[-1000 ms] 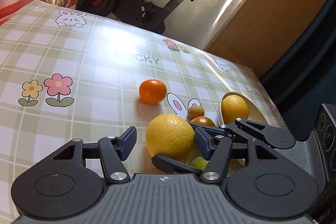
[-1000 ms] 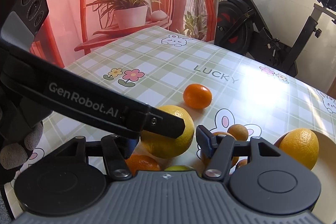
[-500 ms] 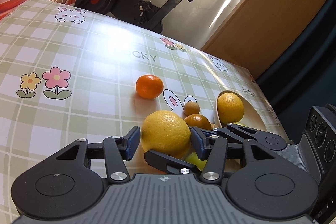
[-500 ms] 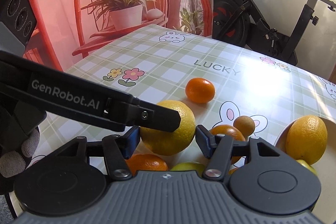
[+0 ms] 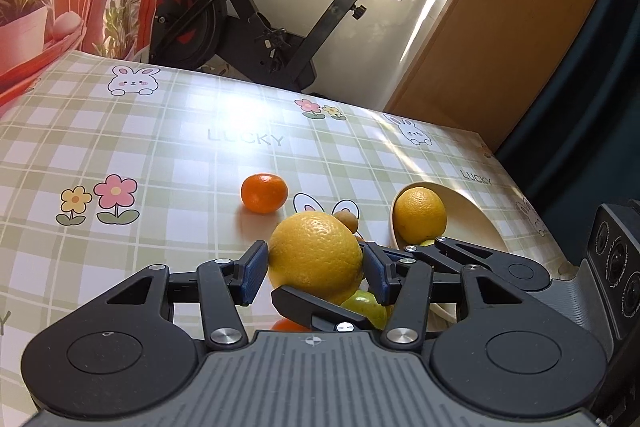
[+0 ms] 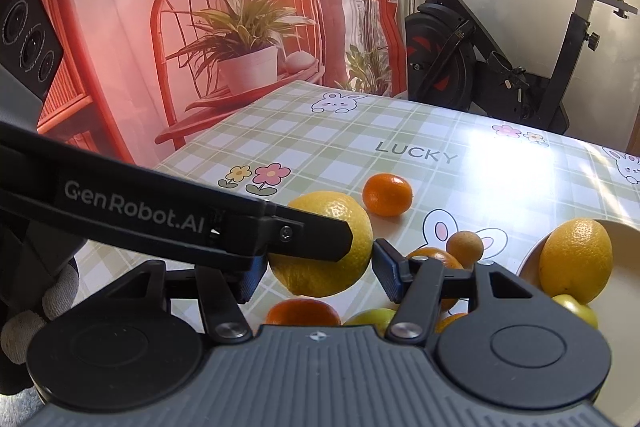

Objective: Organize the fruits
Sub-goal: 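Carry the yellow orange with the left gripper over the cream plate, then lower the orange onto the plate and open the left gripper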

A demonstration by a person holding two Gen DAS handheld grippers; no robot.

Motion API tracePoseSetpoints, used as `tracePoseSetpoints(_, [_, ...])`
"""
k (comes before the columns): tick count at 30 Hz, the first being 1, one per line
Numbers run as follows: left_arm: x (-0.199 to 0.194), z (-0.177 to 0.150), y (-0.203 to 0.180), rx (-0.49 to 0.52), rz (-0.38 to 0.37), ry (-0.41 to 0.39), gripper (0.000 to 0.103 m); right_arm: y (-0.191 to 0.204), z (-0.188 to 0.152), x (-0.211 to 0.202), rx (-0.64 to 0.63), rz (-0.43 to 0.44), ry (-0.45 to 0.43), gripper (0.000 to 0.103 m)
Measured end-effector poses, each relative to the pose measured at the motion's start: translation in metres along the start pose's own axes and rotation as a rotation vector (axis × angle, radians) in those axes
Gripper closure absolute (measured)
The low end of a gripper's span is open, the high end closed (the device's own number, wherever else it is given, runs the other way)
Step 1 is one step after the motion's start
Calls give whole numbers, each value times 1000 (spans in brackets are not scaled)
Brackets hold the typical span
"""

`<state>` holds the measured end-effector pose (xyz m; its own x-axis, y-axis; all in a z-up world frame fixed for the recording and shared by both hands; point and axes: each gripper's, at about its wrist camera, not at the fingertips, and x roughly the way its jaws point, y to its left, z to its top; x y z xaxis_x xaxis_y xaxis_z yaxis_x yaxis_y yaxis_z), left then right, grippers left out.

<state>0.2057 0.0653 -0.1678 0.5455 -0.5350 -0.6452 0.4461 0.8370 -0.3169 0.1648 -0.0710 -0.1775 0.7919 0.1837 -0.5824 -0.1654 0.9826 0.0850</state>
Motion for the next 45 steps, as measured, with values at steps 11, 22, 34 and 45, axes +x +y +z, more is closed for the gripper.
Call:
tracePoseSetpoints(11, [15, 12, -71, 141, 12, -3, 48, -34, -6, -47, 40, -35, -120, 43])
tracePoseSetpoints(22, [76, 13, -148, 233, -40, 36, 47, -114, -28, -88, 132, -148, -170, 43])
tracePoseSetpoints(34, [121, 13, -159, 208, -33, 83, 49, -167, -39, -91, 127, -215, -196, 47])
tracePoseSetpoints(45, [137, 30, -163, 201, -2, 65, 49, -177, -36, -76, 119, -229, -185, 49])
